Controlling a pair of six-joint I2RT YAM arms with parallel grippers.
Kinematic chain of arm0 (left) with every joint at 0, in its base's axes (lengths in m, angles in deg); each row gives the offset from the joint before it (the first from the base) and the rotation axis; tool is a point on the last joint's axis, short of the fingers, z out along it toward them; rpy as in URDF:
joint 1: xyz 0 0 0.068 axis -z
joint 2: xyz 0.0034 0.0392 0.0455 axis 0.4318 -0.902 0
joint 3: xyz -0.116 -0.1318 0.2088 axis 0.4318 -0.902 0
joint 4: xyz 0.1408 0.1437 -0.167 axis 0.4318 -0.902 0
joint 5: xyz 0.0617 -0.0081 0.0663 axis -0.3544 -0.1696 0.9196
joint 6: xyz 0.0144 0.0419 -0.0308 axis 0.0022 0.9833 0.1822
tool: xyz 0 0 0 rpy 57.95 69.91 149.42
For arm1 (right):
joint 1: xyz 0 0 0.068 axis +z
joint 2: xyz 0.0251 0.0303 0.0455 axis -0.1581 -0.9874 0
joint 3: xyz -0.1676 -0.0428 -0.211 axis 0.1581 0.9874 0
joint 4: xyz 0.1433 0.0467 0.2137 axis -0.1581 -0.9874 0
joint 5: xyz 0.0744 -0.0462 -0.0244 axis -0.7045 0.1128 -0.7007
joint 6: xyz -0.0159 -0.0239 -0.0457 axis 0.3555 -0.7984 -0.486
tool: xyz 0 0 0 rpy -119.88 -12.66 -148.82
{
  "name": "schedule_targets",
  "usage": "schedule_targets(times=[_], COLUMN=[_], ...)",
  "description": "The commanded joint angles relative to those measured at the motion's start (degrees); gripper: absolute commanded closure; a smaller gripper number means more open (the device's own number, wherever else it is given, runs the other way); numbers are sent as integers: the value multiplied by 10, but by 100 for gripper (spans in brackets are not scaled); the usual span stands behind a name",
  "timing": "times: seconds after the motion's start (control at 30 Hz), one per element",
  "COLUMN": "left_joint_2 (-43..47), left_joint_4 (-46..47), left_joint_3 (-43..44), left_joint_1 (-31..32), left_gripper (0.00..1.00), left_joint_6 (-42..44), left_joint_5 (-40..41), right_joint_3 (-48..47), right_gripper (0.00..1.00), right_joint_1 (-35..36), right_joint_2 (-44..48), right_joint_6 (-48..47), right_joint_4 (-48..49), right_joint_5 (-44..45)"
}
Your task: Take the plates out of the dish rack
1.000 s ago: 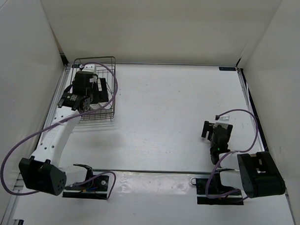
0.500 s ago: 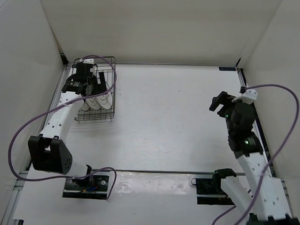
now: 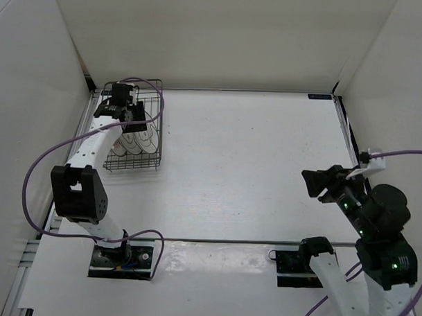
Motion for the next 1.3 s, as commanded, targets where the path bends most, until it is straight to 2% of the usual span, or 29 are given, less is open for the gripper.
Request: schedule_targets(times=[0.0,0.17,0.2,0.43,0.63,0.8,1.13,1.27], left_joint_2=[9,-7,-10,-51,-58,-31,43,83], left_joint_4=[3,6,2,-19,-24,-16,-9,7], left_joint_3=[26,32,35,72,67,69,137,138], left_joint_1=[-6,-8,-9,-8,-4,2,28,45], left_gripper=[27,49,56,73,87,92,93,93], left_joint_6=[13,19,20,7,-3,-2,6,12], left_joint_5=[-6,6,6,14,19,25,33,45], right_joint_3=[-57,-97,-100,-126,-140,-142,-135,-132], right_gripper=[46,39,39,33,31,31,31,31], right_joint_1=[1,1,1,1,1,1,1,-1], right_joint_2=[21,41,46,57,60,58,63,67], right_joint_6=[-29,-37,-39,-70,-81,-80,-75,-74], right_joint_4=[-98,-144,-152,-203,-219,-221,-226,-229], right_joint_5=[-10,0,1,-2,4,2,-9,-3])
